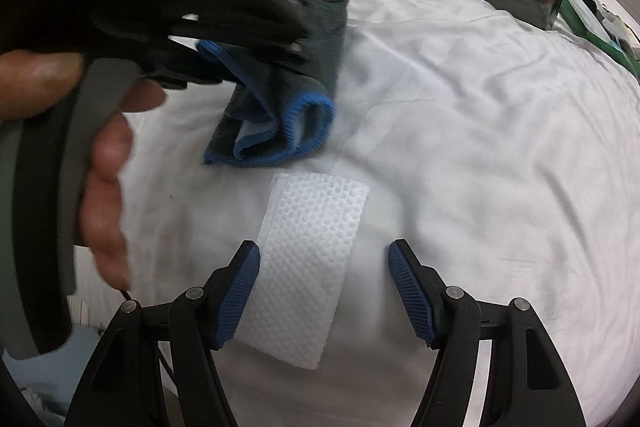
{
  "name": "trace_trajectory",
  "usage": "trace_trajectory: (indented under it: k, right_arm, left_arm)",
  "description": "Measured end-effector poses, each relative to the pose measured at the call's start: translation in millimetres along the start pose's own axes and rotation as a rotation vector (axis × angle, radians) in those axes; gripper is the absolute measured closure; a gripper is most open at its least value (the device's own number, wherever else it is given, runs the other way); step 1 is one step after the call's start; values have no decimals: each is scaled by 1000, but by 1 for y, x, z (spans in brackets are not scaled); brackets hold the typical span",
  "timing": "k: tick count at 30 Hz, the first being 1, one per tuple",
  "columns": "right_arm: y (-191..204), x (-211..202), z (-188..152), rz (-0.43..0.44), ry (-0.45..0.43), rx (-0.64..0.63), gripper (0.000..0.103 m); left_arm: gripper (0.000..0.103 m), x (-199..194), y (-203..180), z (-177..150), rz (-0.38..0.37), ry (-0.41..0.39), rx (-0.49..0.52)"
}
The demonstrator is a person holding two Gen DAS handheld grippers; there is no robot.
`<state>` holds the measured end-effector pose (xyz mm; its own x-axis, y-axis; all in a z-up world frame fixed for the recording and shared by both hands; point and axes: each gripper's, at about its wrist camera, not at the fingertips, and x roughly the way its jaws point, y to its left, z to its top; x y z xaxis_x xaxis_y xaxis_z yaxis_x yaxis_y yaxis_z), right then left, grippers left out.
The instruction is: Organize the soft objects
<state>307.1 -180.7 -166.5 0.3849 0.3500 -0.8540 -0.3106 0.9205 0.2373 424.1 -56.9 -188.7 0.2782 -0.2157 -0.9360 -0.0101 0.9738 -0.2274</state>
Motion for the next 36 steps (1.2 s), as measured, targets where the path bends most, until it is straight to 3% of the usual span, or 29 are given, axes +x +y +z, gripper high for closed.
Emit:
trace_trajectory:
  k: [6,12,16,21,28,31,36]
  right_arm:
    - [-2,-15,-3,2,-11,-6,36]
    - [-10,-31,-1,10,-30,-12,36]
    - [-23,-45,-2,15,-43,-6,36]
    - [-44,-66,-7,2,-51,2,36]
    - [-104,-109,-13,-62,-64,47,36]
    - [-135,-125,-14,-92,-67,84,36]
    - [-184,-147,-17,-140,-75,158,36]
  left_arm:
    - [85,-31,-4,4,-11,-57,-5]
    - [85,-81,-8,13,26,-148,8]
    - [85,-105,-32,17,-12,-167,32]
    - [85,-112,-97,24,-153,-136,98]
    - [85,-92,-228,53,-330,-135,235]
    - [85,-72,-285,76,-376,-136,268]
    - [85,-33,-365,127,-372,-193,274]
